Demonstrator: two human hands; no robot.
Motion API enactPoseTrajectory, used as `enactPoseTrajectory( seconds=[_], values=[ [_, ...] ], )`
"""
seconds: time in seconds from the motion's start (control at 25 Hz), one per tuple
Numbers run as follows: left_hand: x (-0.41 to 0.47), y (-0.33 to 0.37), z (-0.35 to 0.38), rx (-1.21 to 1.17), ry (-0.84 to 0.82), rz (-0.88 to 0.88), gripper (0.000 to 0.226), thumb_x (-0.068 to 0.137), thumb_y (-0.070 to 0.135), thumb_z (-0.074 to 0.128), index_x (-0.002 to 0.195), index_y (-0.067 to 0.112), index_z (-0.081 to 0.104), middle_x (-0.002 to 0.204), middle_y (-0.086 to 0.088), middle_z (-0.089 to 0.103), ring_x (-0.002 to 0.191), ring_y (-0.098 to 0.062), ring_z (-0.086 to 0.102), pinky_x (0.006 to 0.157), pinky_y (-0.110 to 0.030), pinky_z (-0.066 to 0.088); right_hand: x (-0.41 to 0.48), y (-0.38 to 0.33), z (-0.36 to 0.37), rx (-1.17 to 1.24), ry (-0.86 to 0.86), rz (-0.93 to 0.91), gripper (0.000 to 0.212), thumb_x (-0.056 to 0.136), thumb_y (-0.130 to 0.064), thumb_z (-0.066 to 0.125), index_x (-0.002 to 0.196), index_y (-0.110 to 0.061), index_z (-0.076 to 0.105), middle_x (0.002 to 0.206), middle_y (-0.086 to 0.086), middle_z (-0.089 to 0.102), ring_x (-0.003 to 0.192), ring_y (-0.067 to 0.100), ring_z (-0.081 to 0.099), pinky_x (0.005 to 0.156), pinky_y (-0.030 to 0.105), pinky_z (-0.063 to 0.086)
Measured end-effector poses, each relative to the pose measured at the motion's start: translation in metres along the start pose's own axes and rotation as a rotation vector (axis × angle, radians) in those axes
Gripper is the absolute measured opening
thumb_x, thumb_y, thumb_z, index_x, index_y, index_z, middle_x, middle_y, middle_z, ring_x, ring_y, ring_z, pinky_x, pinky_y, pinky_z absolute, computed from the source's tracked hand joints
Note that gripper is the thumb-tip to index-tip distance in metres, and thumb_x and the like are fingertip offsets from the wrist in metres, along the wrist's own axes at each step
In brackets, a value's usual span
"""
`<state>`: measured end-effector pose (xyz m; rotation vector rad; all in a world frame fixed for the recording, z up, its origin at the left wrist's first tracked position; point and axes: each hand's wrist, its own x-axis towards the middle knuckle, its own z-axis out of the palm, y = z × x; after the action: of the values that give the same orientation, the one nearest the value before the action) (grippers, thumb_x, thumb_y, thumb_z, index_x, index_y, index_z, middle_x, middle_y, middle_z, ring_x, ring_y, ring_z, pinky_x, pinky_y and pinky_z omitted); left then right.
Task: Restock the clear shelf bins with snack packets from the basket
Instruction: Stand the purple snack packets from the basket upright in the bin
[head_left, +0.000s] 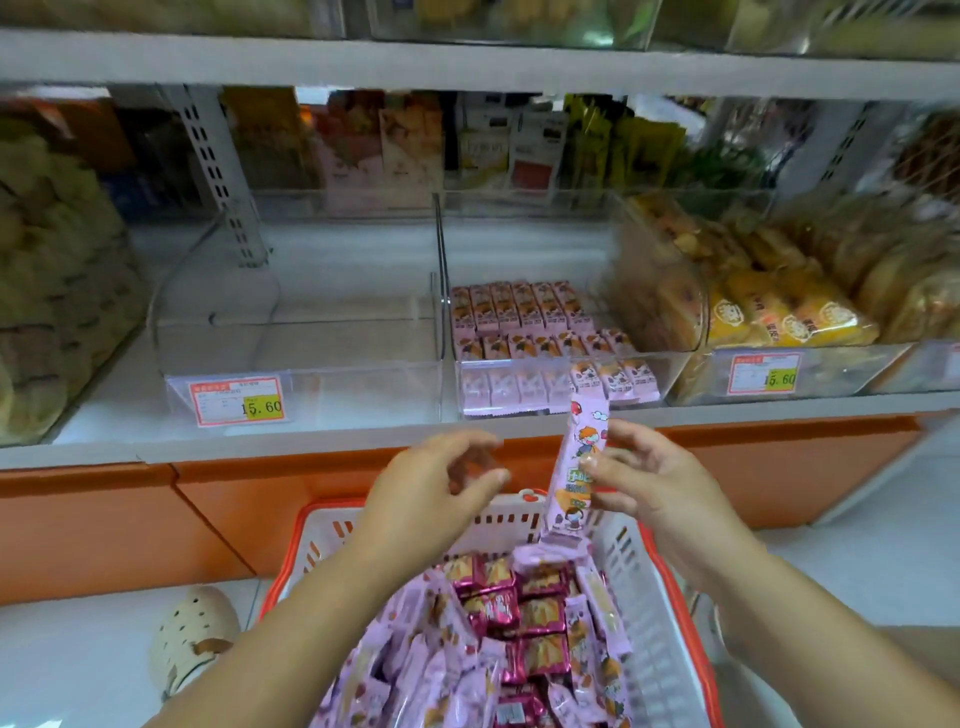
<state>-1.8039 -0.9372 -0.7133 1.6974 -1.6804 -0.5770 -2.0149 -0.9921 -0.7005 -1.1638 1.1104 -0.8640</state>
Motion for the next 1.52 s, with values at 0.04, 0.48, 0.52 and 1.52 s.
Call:
enactPoseTrajectory(
  seconds=[0.04,0.48,0.52,1.52],
  values=[
    [0.012,0.01,-0.018,0.052,0.108,0.09,0.024,0.088,0.037,0.063,0.113,0.035,0.061,0.097,0.021,0.063,0.082,0.001,0.058,0.073,-0.022,0.051,0.004,-0.026,-0.002,-0.048,0.012,-0.087,0.036,0.084,-0.002,0.067,0.117,-0.014,0.061,0.101,0.007,0.072,0.088,0.015,0.069,0.072,0.027,0.058],
    [0.118,-0.023,-0.081,0.432,0.092,0.318,0.076,0.083,0.073,0.02,0.151,0.038,0.015,0.156,0.022,0.008,0.143,-0.003,0.018,0.111,-0.019,0.014,0.224,-0.156,-0.017,-1.056,0.311,-0.203,0.051,0.08,-0.021,0.076,0.126,-0.022,0.055,0.116,0.006,0.064,0.095,0.027,0.065,0.084,0.044,0.057],
    [0.12,-0.027,-0.082,0.413,0.089,0.327,0.078,0.081,0.075,0.016,0.15,0.041,0.012,0.152,0.028,0.003,0.142,0.001,0.015,0.111,-0.018,0.013,0.239,-0.154,-0.016,-1.189,0.325,-0.189,0.049,0.079,-0.027,0.076,0.123,-0.023,0.056,0.117,0.006,0.065,0.096,0.027,0.065,0.085,0.043,0.056],
    [0.097,-0.015,-0.069,0.46,0.281,0.353,0.064,0.088,0.057,0.037,0.143,0.026,0.039,0.149,0.003,0.04,0.136,-0.016,0.036,0.109,-0.038,0.035,0.167,-0.123,0.002,-1.138,0.172,-0.222,0.041,0.094,-0.011,0.057,0.133,-0.022,0.053,0.127,0.0,0.059,0.106,0.018,0.06,0.077,0.024,0.049]
  ],
)
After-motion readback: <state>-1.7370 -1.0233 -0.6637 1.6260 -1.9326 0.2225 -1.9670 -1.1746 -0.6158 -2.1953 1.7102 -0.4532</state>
